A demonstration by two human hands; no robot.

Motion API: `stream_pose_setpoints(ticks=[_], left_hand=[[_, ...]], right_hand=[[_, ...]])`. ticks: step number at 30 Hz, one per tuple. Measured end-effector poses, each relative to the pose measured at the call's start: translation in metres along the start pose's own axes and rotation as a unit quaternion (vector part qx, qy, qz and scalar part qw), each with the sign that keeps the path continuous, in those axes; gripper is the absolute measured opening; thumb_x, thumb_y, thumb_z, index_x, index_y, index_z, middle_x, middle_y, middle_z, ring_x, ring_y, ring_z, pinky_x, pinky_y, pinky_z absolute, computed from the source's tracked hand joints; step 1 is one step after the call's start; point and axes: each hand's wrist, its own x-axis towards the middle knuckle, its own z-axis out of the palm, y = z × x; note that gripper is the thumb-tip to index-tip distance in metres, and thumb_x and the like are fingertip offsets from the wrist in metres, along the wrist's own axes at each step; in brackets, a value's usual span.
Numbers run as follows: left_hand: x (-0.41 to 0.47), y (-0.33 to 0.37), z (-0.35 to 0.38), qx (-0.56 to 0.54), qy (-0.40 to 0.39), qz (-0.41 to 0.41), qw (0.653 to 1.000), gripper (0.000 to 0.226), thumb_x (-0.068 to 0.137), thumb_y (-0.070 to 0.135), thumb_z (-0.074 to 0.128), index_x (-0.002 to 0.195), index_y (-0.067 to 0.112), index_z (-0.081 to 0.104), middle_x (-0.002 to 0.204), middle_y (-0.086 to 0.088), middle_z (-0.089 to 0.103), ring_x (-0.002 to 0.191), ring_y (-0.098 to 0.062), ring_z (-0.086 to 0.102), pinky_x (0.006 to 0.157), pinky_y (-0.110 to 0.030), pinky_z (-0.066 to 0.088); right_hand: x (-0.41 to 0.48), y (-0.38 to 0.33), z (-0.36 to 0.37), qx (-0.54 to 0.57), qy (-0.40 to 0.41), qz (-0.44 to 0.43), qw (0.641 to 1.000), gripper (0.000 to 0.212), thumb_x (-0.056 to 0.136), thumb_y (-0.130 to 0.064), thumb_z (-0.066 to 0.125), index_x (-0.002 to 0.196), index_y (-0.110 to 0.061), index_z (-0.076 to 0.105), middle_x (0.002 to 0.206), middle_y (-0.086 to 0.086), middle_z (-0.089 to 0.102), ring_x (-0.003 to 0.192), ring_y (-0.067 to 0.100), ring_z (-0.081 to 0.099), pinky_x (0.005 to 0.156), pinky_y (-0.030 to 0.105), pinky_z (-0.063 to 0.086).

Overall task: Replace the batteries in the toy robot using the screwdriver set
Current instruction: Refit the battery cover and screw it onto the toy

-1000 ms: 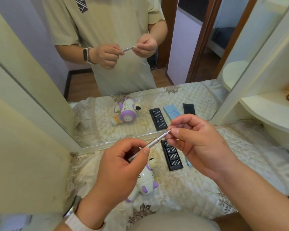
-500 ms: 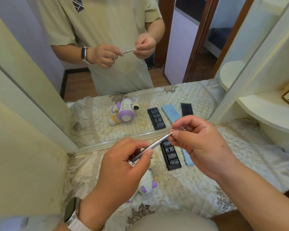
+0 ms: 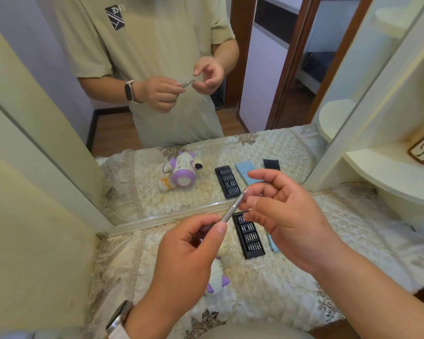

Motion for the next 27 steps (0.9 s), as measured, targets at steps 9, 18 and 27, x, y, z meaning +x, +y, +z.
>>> stream_pose_setpoints(ticks=[9,18,27], left_hand=[[0.012,-0.005,0.022,-0.199,-0.028,-0.18,0.963,0.017,0.071,0.03,0.067,0.078,0.023,0.08,0.073,-0.002,0.066,0.066,-0.012,0.055,0.061,-0.027,0.038],[0.018,-0.036,0.029,-0.041,0.025,-0.137,0.989,0.01,0.091,0.023,0.068,0.086,0.022,0.076,0.084,0.003,0.072,0.077,-0.007,0.063,0.071,-0.024,0.048],[0.027,-0.161,-0.007,0.299,0.075,-0.273,0.911,0.103,0.071,0.068,0.074,0.149,0.015,0.033,0.143,-0.015,0.046,0.125,-0.035,0.053,0.1,-0.045,0.046]], right_hand=[[-0.004,0.023,0.006,-0.137,-0.026,0.047,0.989,0.013,0.091,-0.007,0.06,0.098,-0.005,0.071,0.085,0.024,0.067,0.075,0.02,0.062,0.085,0.04,0.056],[0.004,0.027,-0.007,-0.169,0.024,0.02,0.985,0.005,0.088,-0.01,0.065,0.085,-0.013,0.068,0.079,0.004,0.066,0.075,0.012,0.059,0.073,0.029,0.052],[0.004,0.035,-0.023,-0.153,0.043,0.046,0.986,0.011,0.091,-0.006,0.06,0.084,-0.012,0.064,0.069,0.005,0.067,0.065,0.014,0.06,0.06,0.025,0.051]])
